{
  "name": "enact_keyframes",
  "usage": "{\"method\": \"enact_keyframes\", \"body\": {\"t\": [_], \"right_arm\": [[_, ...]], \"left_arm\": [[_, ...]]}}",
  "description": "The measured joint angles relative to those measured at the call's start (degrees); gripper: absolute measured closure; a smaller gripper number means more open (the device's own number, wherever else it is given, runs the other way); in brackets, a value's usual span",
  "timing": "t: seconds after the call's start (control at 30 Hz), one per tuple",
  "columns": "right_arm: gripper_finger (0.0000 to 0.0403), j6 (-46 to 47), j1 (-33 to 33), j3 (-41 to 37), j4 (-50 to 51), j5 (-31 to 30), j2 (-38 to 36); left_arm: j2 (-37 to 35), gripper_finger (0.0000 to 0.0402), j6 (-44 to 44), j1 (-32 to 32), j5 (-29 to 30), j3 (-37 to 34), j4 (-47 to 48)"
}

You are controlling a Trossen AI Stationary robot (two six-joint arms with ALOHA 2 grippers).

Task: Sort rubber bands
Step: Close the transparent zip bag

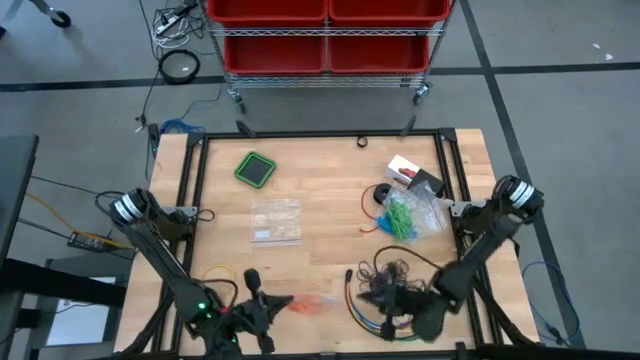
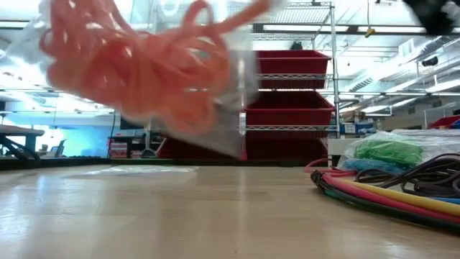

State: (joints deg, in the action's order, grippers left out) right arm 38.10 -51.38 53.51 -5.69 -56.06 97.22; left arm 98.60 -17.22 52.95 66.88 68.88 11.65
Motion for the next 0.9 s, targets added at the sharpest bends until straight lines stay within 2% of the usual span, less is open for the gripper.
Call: {"method": "enact_keyframes", "body": {"t": [0.1, 0.17, 0.27, 0.33, 0.47, 0.6, 0.73, 0.83, 0.9], "right_arm": [[0.0403, -18.5, 3.4, -3.9, -23.5, 9.2, -0.1], [0.0403, -23.3, 5.8, -5.6, -30.5, 12.3, -0.1], [0.0403, -22.8, 9.6, -7.7, -31.3, 13.7, 0.1], [0.0402, -20.3, 12.5, -8.8, -31.3, 17.4, 0.1], [0.0383, -20.3, 18.4, -9.5, -31.4, 25.3, 0.1], [0.0337, -21.9, 23.4, -9.5, -32.6, 30.8, 0.1], [0.0284, -23.5, 25.9, -9.5, -35.5, 36.1, 0.1], [0.0253, -27.6, 25.9, -9.5, -38.5, 36.0, 0.1], [0.0240, -29.8, 25.9, -9.5, -39.9, 33.7, 0.1]], "left_arm": [[-3.6, 0.0399, -2.9, 0.0, 0.6, 0.0, 6.8], [-5.7, 0.0399, -5.4, 0.0, 0.6, -0.1, 12.2], [-8.8, 0.0400, -8.5, 0.0, 0.6, -1.6, 18.4], [-11.0, 0.0400, -10.6, -0.2, 0.5, -3.0, 21.8], [-16.2, 0.0400, -12.0, -0.6, 0.6, -7.3, 22.8], [-21.1, 0.0400, -13.3, -1.2, 1.0, -11.3, 21.3], [-24.5, 0.0400, -12.6, -1.8, 1.0, -14.9, 15.7], [-25.5, 0.0400, -11.1, -2.5, -0.6, -16.5, 11.6], [-25.9, 0.0400, -9.0, -3.0, -1.1, -17.1, 8.4]]}}
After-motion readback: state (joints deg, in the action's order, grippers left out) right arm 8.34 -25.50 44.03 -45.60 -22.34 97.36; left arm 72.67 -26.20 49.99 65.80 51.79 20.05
